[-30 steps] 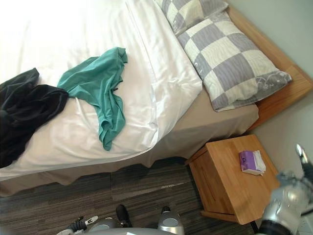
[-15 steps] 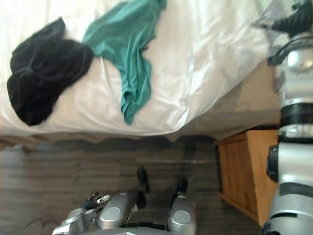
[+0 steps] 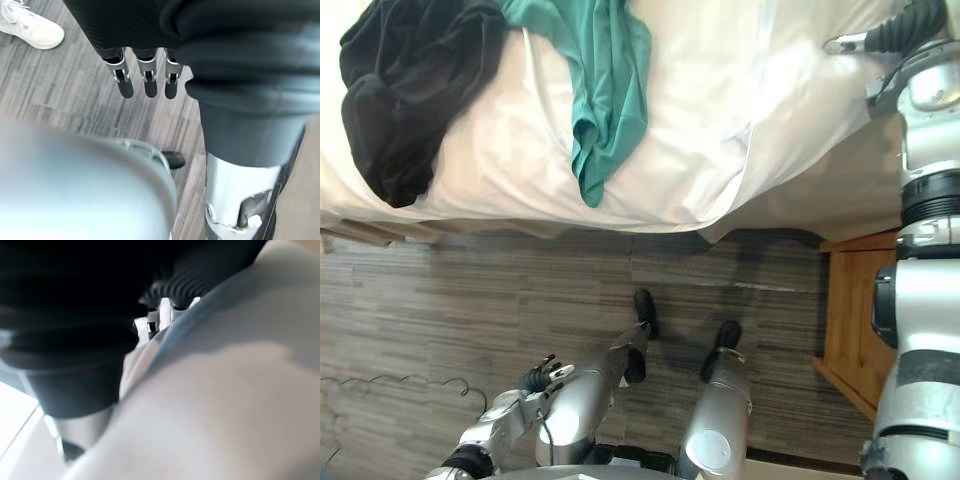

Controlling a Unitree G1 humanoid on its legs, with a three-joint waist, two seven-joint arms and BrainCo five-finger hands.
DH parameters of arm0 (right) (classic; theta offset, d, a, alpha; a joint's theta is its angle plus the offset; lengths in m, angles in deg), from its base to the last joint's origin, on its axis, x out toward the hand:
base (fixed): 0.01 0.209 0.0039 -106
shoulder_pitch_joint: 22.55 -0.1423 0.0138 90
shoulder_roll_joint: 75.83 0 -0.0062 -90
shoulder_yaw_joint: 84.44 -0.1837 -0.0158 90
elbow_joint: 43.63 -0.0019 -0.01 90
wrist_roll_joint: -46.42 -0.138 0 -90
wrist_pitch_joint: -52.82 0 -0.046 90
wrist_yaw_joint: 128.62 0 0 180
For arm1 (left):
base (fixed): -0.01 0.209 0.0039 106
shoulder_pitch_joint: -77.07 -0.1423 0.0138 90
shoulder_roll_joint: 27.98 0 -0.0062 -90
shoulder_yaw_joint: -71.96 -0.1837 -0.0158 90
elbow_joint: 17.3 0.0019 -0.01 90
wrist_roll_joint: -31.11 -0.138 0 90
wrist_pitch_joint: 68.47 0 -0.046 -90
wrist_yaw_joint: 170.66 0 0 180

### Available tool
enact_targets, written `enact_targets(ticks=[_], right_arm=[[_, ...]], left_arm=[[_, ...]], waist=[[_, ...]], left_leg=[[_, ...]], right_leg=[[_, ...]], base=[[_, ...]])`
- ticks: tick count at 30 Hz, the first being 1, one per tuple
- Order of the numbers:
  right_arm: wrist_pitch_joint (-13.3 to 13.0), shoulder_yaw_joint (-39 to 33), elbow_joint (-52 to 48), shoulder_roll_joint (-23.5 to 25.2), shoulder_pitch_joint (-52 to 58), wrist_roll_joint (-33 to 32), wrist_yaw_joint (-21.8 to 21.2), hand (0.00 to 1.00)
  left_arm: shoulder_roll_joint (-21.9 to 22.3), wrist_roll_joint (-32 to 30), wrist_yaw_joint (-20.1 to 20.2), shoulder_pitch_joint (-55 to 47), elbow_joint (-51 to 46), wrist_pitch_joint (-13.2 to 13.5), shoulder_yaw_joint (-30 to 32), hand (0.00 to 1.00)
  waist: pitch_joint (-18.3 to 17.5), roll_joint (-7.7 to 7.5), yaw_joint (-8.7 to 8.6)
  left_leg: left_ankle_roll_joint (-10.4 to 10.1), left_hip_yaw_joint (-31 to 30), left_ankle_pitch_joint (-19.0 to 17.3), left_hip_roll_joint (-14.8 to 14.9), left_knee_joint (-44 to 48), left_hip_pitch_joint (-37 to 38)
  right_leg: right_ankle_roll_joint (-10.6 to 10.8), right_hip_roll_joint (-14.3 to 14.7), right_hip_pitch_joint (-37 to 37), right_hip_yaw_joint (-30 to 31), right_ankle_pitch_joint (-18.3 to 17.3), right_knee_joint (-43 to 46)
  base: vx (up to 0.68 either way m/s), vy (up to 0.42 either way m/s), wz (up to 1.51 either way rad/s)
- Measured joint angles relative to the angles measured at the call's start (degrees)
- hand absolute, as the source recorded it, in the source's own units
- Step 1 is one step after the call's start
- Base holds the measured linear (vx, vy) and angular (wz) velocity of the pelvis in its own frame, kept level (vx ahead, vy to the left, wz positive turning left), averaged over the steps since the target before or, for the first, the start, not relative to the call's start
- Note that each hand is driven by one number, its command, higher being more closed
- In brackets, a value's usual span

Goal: Tidy the bed and pick cloth on bed and put in laundry

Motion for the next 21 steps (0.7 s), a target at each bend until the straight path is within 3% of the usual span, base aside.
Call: enact_targets(ticks=[1, 11, 16, 21], right_arm=[[-0.22, 0.03, -0.73, -0.19, -0.02, 1.04, -0.73, 1.00], [-0.05, 1.67, -1.33, -1.60, 0.39, 7.93, -5.82, 1.00], [-0.25, 1.68, -0.65, -2.06, 3.27, 4.77, -5.63, 1.00], [-1.39, -6.71, -4.15, -0.71, 13.33, -1.32, -3.43, 1.00]], left_arm=[[-0.01, 0.12, 0.13, 0.41, 0.05, -0.04, -0.77, 0.00], [-0.05, 2.12, 2.42, 1.70, 0.10, 0.12, -4.16, 0.00], [-0.05, 1.74, 3.93, 1.48, -0.02, 1.06, -3.97, 0.00], [-0.16, 0.93, 3.75, -1.39, -2.81, 1.04, -1.89, 0.00]], waist=[[-0.02, 0.04, -0.05], [-0.74, 1.13, -0.08], [-0.82, 1.18, -0.65], [-0.89, 0.56, -1.61]], left_leg=[[-0.32, 0.00, 0.34, -0.03, -0.09, -0.43], [-1.14, -1.48, 2.98, -0.43, -2.05, -0.46], [-1.10, -1.65, 3.16, -0.14, -2.92, 2.66], [-1.11, -1.20, 3.15, 0.92, -5.01, 7.27]], right_leg=[[-0.10, -0.29, -0.87, 0.00, -0.26, 0.76], [-0.88, -1.10, -2.75, -0.37, -2.67, 4.39], [-0.78, -0.59, 0.83, -0.96, -2.54, 3.27], [-0.50, 1.40, 5.91, -1.07, -1.32, -0.64]], base=[[0.00, -0.041, 0.04], [-0.03, -0.070, 0.08], [0.01, -0.065, 0.00], [0.04, -0.057, -0.13]])
